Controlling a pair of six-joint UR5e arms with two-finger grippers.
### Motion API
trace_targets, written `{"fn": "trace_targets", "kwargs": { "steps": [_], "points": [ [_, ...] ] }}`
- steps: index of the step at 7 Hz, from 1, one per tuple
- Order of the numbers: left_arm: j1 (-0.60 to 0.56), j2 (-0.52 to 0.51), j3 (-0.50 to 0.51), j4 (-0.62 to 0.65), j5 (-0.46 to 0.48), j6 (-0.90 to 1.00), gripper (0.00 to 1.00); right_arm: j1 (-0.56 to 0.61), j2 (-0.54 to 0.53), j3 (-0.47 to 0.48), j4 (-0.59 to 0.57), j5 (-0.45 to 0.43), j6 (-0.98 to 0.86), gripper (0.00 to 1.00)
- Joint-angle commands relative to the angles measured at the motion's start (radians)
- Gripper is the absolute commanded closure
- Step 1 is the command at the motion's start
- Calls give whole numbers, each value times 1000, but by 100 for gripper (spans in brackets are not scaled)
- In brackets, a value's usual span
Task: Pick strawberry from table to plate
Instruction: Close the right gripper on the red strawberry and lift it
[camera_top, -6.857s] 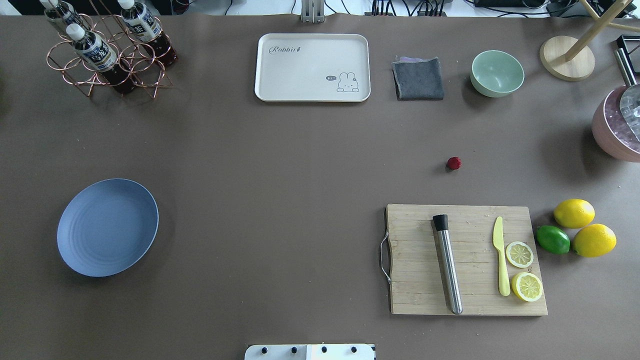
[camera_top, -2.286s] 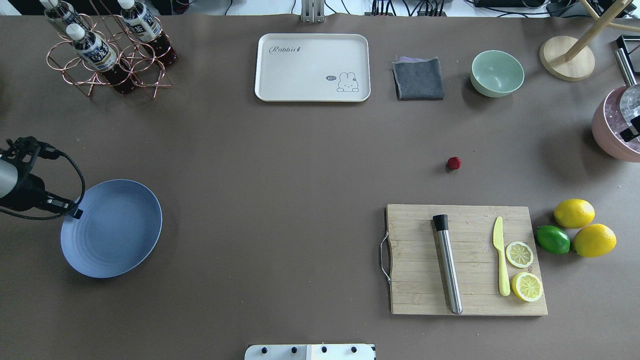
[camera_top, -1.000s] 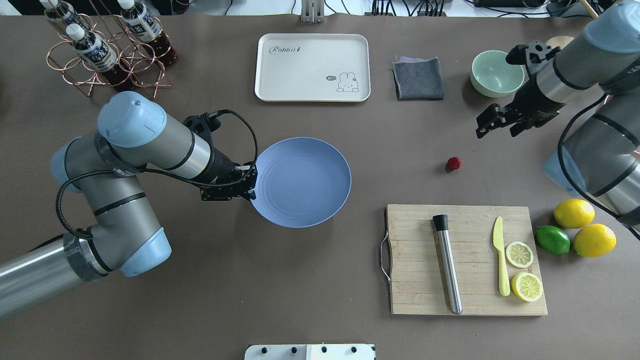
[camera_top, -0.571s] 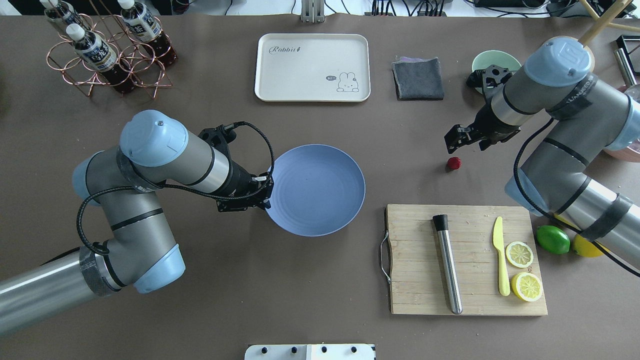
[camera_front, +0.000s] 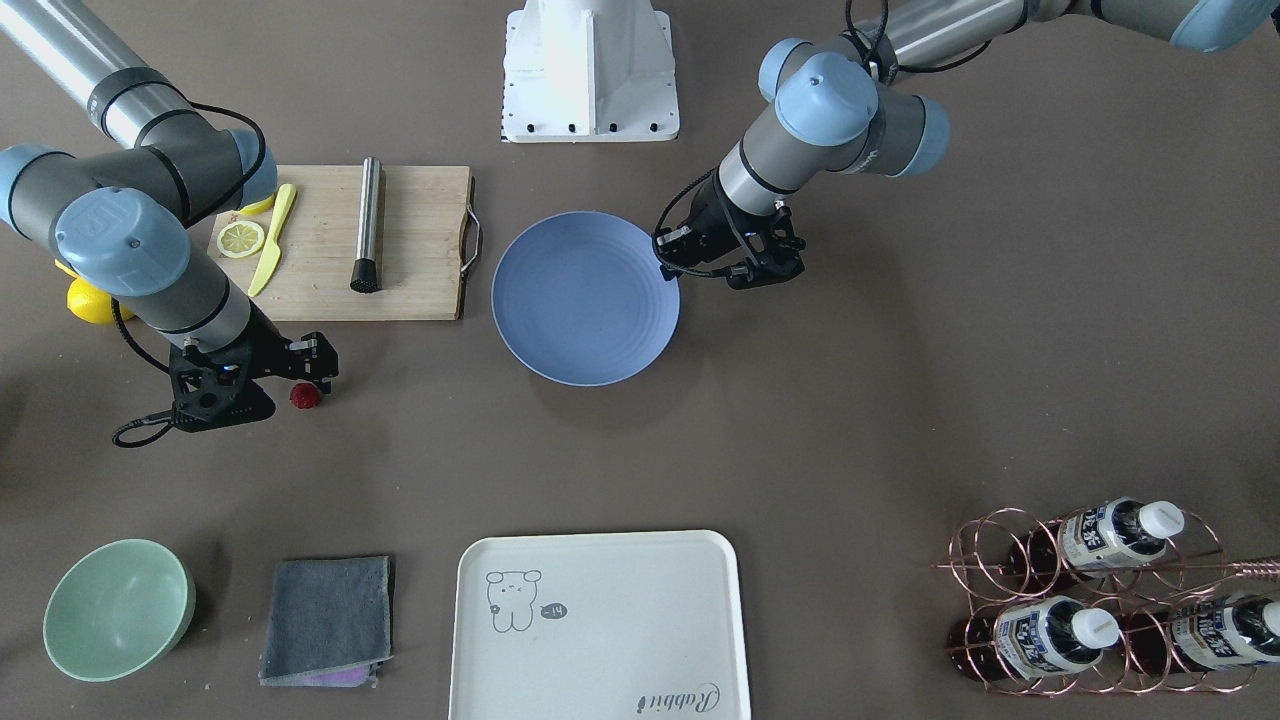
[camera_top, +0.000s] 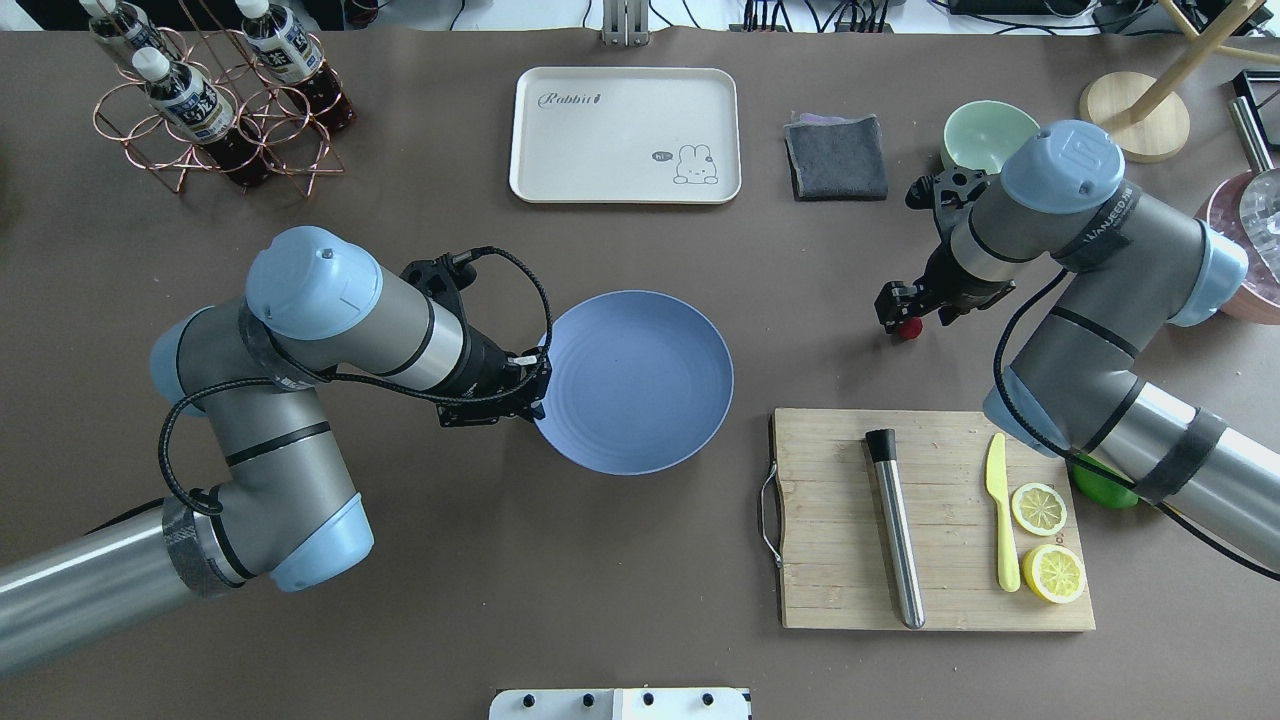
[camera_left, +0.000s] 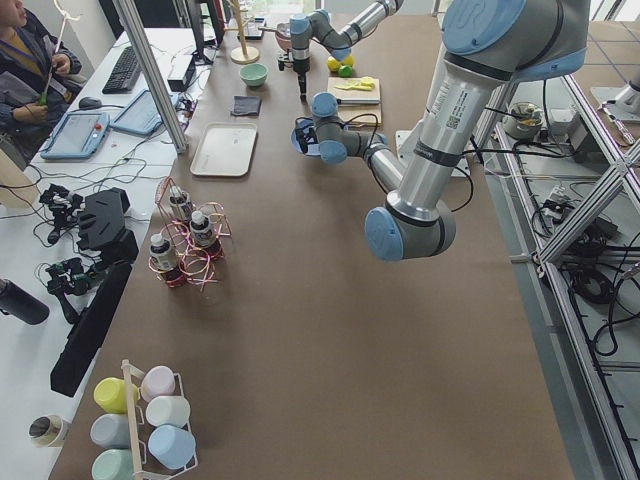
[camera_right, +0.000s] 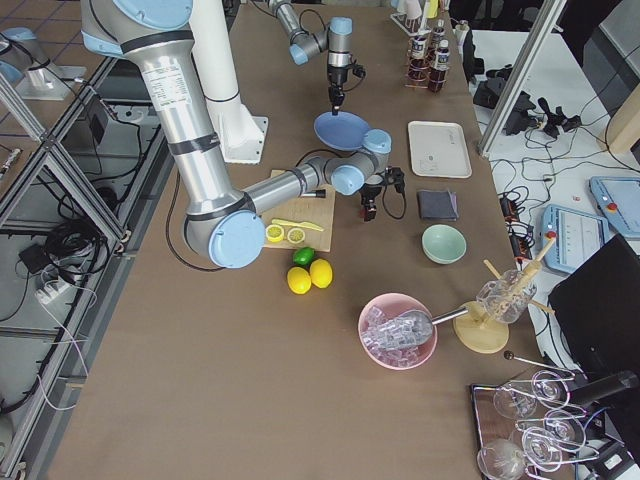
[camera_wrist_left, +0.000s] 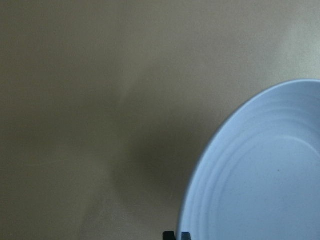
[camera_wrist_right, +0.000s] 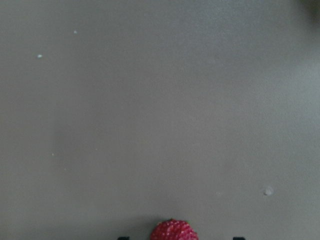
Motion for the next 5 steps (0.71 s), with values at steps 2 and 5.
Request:
{"fn": "trace_targets", "kwargs": {
  "steps": [2, 5],
  "points": [
    [4, -3, 17, 0, 12, 3, 100, -2, 1, 1, 0, 1, 0, 100],
    [35, 0, 23, -2, 57, 7, 100, 49, 53, 9, -14, 54, 2, 100]
  ]
}}
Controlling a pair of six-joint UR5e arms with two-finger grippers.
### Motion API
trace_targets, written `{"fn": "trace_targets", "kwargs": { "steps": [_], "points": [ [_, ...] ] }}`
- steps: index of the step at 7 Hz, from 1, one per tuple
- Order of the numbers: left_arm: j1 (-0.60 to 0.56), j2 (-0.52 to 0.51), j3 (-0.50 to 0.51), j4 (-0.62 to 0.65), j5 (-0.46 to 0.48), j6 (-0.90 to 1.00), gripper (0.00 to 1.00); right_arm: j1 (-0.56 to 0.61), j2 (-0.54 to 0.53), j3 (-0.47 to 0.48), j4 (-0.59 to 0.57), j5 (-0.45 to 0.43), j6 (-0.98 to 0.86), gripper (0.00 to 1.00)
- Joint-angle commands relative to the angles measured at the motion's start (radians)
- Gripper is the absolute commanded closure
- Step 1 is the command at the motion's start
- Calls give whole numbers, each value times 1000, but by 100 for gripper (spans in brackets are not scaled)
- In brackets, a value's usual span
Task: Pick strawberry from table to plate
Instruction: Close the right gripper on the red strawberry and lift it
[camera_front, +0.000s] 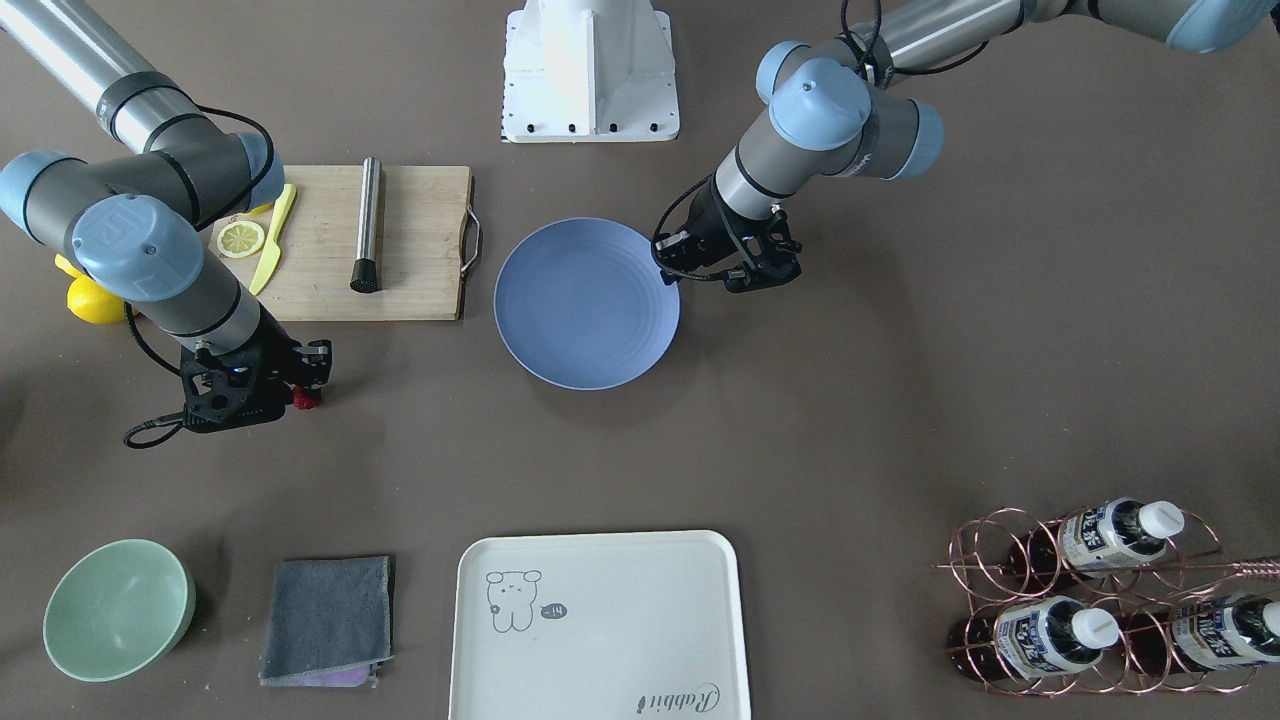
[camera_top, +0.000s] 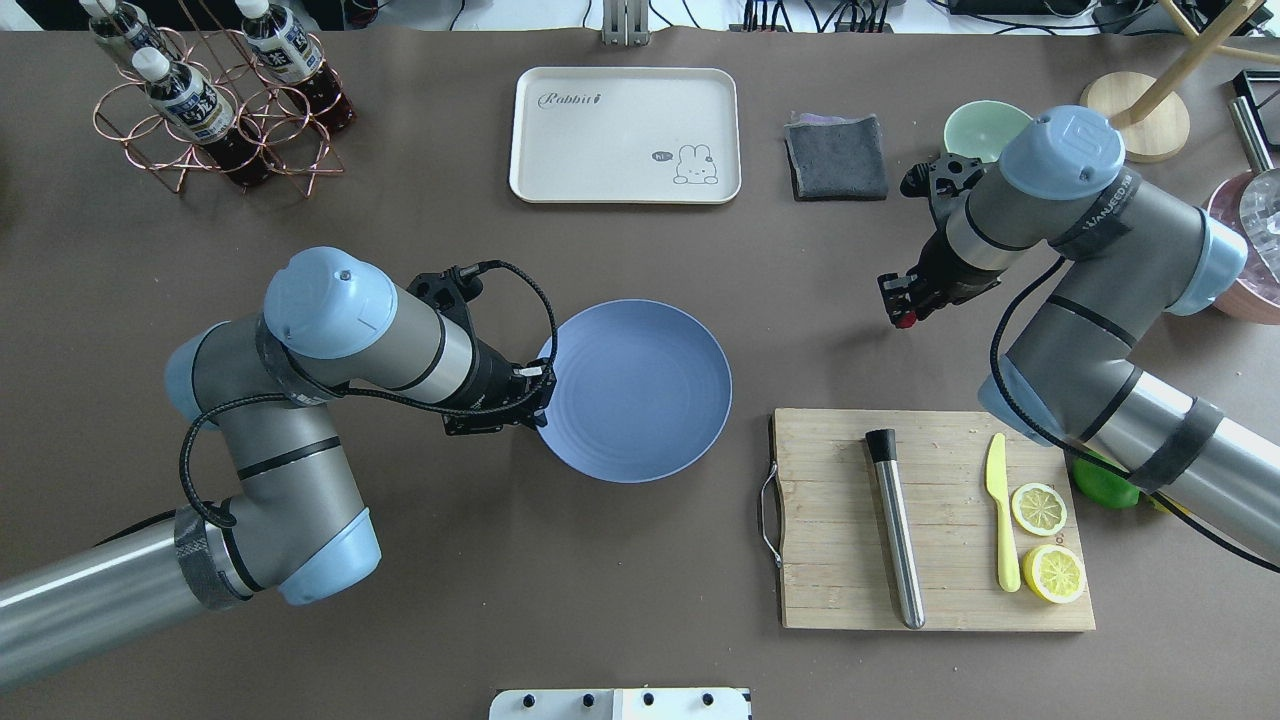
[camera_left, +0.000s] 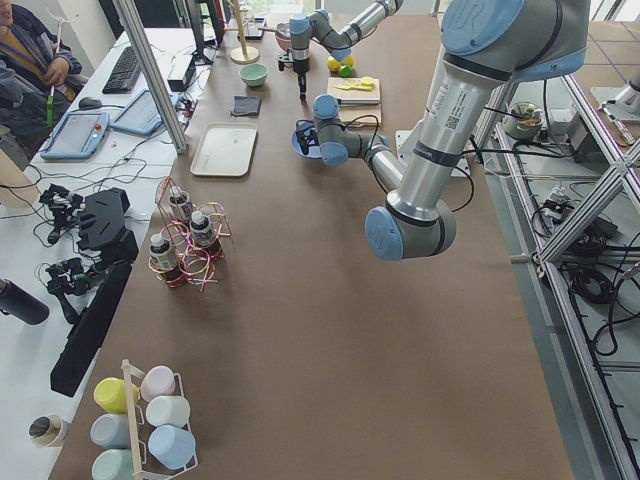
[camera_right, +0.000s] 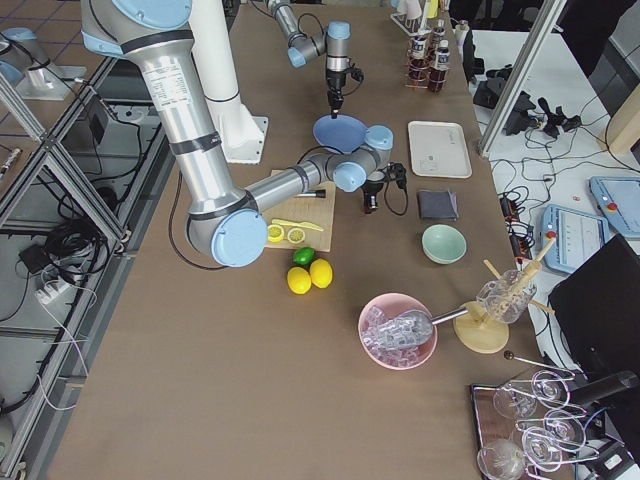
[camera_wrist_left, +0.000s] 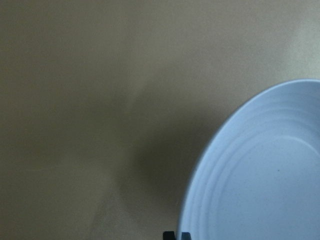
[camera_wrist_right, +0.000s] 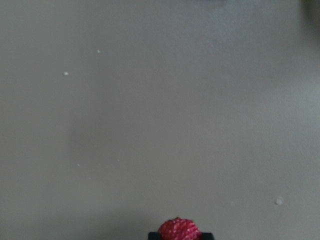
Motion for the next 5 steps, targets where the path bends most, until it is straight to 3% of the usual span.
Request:
{"fn": "trace_targets", "kwargs": {
  "steps": [1, 3, 4, 5],
  "points": [
    [28, 2, 14, -2, 37, 1, 100, 51, 47, 1, -11, 78, 0, 100],
    [43, 8, 16, -2, 66, 4, 100, 54, 121, 7, -46, 100, 47, 100],
    [36, 9, 14, 0, 62, 8, 65, 30, 158, 18, -57, 100, 116, 100],
    [25, 11, 13, 0, 60, 17, 12, -8, 185, 38, -57, 95, 182, 100]
  ]
}}
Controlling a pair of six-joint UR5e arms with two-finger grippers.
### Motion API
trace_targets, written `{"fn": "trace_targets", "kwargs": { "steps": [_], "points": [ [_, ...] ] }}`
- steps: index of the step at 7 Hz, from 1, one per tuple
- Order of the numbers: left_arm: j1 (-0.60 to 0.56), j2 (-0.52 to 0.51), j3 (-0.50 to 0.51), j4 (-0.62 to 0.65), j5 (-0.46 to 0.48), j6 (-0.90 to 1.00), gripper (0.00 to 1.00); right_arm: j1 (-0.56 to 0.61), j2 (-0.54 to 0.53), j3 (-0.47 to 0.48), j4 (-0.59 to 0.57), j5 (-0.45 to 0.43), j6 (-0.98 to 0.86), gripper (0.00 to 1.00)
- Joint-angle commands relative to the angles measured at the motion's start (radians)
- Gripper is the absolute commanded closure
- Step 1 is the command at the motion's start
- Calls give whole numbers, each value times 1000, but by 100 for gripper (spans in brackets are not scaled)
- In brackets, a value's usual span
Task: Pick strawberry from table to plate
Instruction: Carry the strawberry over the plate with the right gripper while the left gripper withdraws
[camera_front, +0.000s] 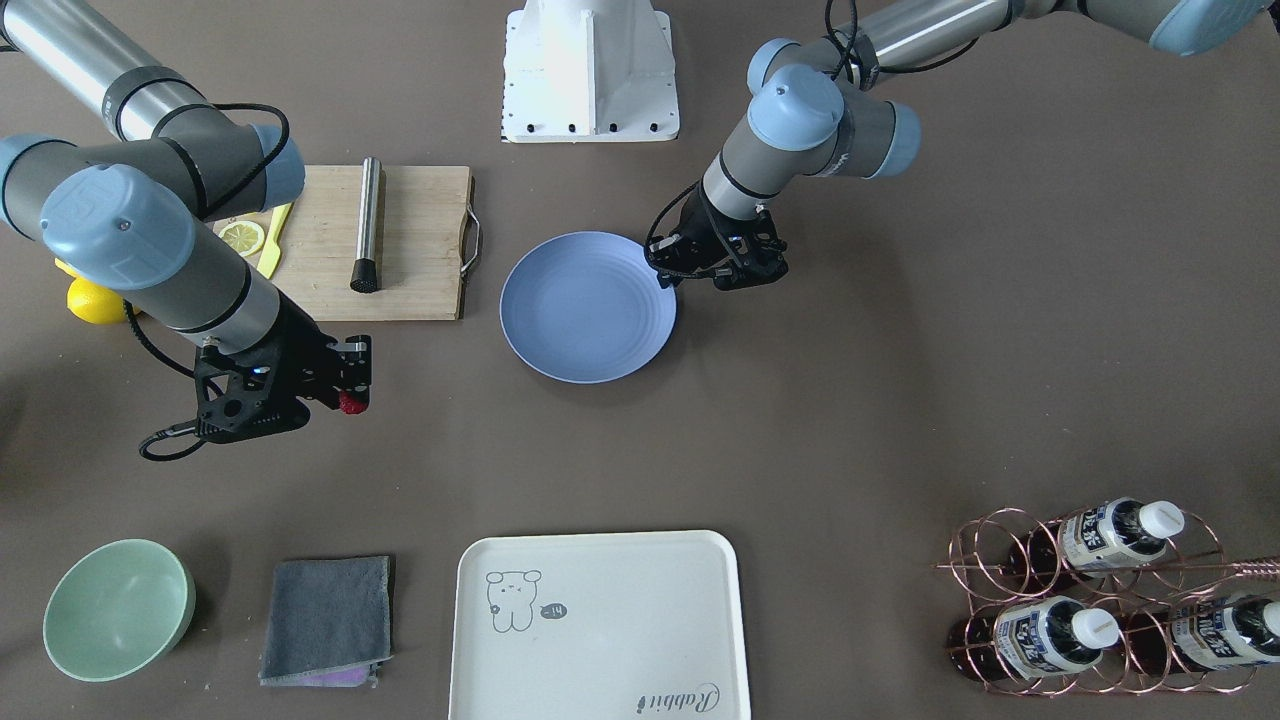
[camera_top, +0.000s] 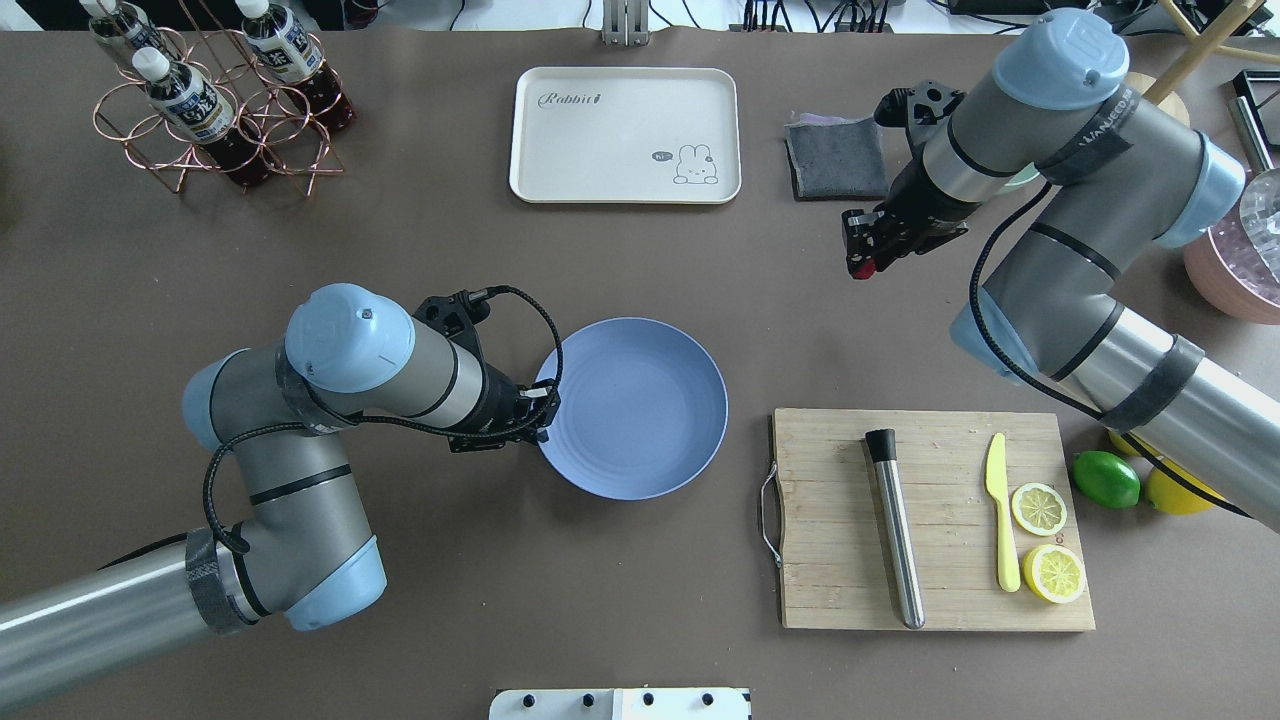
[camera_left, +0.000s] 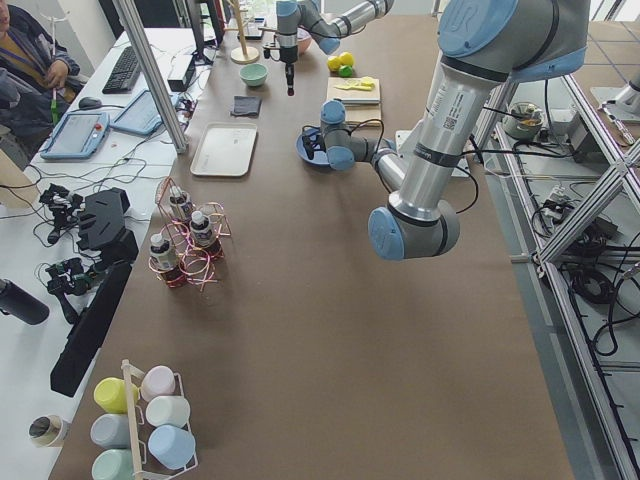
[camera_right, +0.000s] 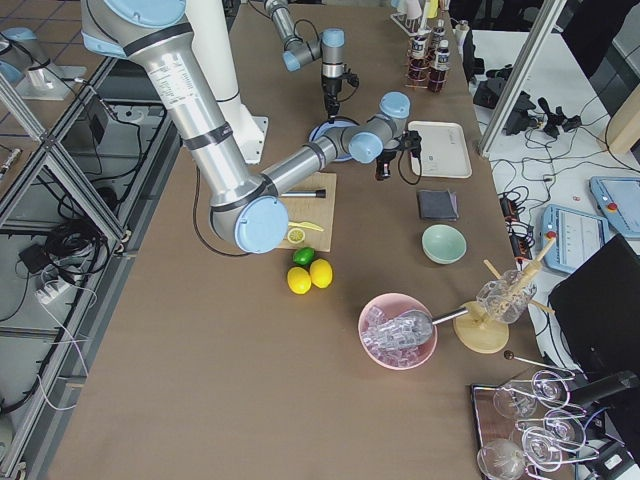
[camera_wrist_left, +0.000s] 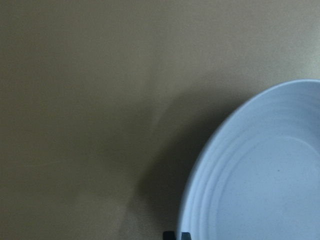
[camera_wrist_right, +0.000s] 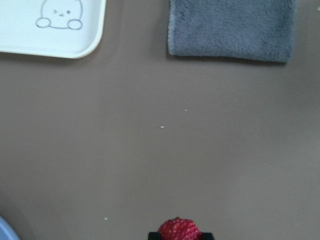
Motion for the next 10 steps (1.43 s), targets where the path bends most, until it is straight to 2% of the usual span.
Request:
{"fn": "trace_targets", "kwargs": {
  "steps": [1, 2, 4, 6, 10],
  "points": [
    [-22, 4, -6, 2, 2, 18, 3, -86, 63, 22, -6, -20, 149, 100],
    [-57, 4, -9, 1, -7, 44, 3, -130, 81, 25, -3, -52, 186, 100],
    [-170, 39, -12, 1, -137, 159, 3, -242, 113, 22, 5, -143, 278, 100],
    [-230, 54, -14, 1, -182, 237, 3, -331, 155, -7, 7, -230, 346, 100],
    [-249, 76, -17, 1, -193, 257, 3, -387, 169, -39, 8, -289, 359, 100]
  ]
}}
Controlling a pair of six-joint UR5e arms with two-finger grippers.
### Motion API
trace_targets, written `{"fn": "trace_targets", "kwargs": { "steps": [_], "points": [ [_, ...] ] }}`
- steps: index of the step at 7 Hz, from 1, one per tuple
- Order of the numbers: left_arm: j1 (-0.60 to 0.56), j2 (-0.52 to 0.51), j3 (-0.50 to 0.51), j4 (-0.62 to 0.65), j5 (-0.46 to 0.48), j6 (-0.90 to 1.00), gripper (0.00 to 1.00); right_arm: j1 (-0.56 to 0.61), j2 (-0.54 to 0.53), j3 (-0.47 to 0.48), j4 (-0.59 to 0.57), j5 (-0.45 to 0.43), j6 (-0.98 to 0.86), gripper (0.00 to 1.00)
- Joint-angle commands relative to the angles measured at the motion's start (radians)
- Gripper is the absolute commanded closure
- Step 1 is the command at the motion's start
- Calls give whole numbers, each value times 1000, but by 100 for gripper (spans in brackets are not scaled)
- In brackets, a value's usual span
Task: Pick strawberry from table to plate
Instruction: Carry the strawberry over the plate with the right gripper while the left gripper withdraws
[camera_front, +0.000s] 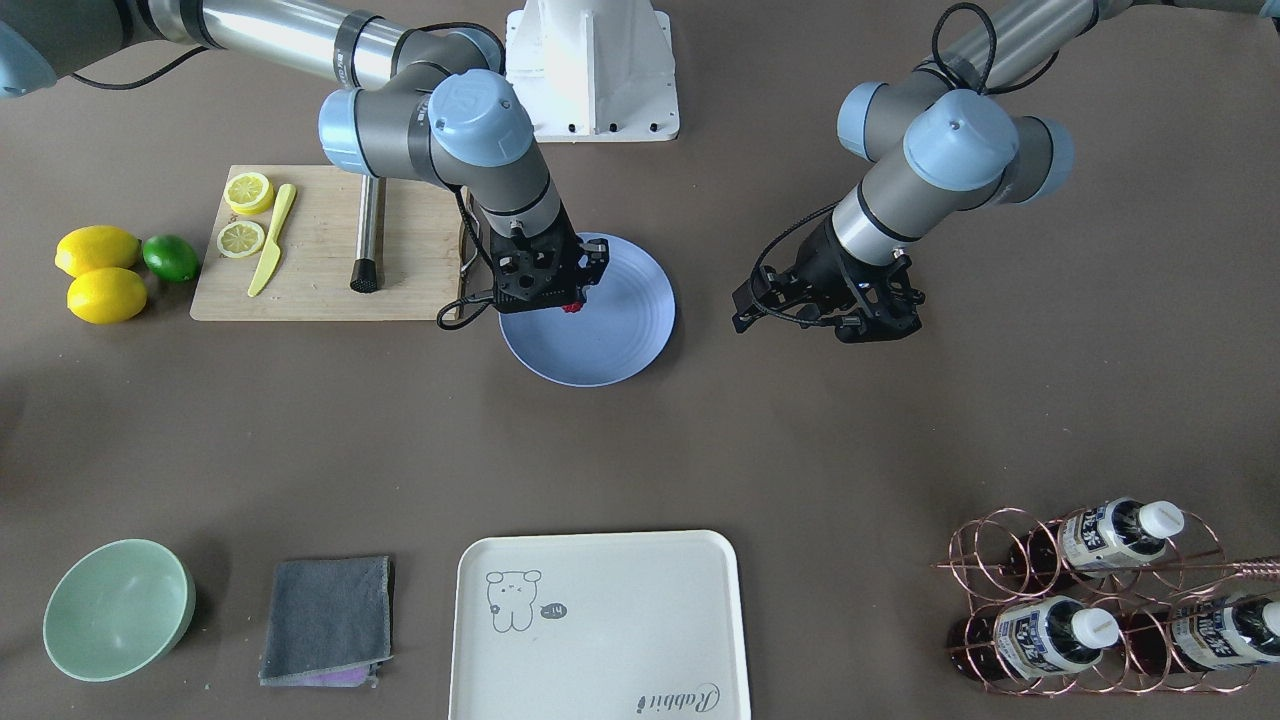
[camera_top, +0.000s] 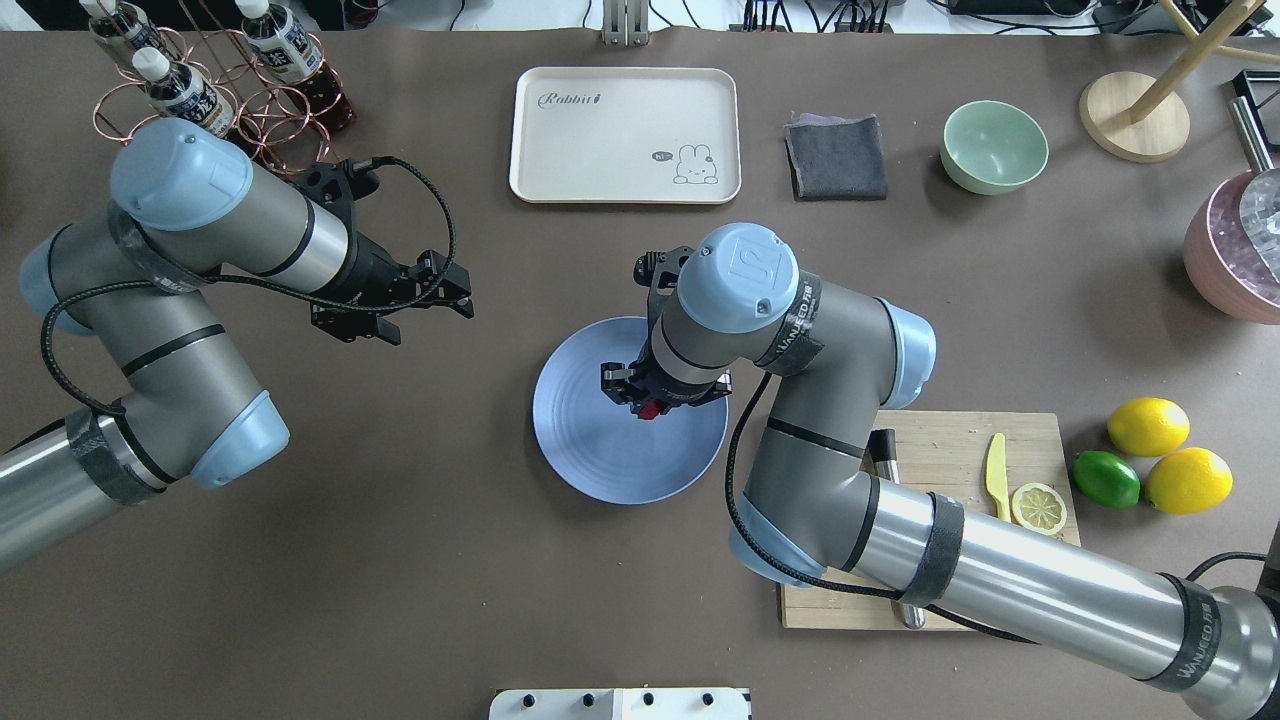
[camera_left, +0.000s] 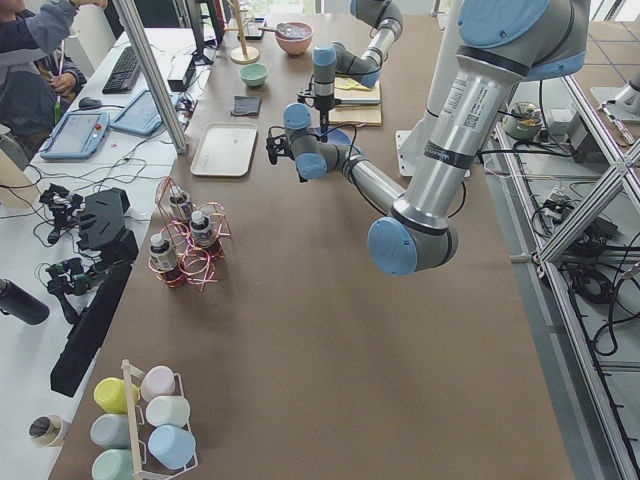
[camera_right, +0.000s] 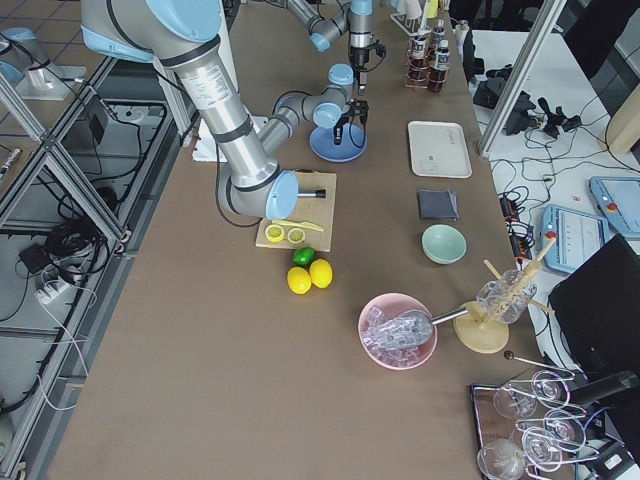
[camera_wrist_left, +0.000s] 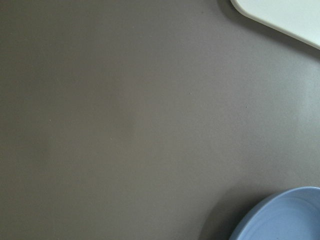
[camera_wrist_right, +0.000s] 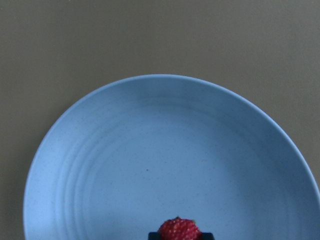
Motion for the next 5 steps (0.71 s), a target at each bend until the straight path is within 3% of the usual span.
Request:
{"fn": "trace_targets", "kwargs": {
  "steps": [1, 2, 3, 5],
  "points": [
    [-2, 10, -5, 1, 0, 0, 3, -16, 1, -9, 1, -20, 2, 100],
    [0, 10, -5, 1, 0, 0, 3, -17, 3, -9, 1, -20, 2, 98],
    [0, 10, -7, -1, 1, 0, 3, -17, 3, -9, 2, -20, 2, 1],
    [-3, 11, -25, 1, 1, 0, 3, 13, 4, 8, 1, -3, -8, 0]
  ]
}}
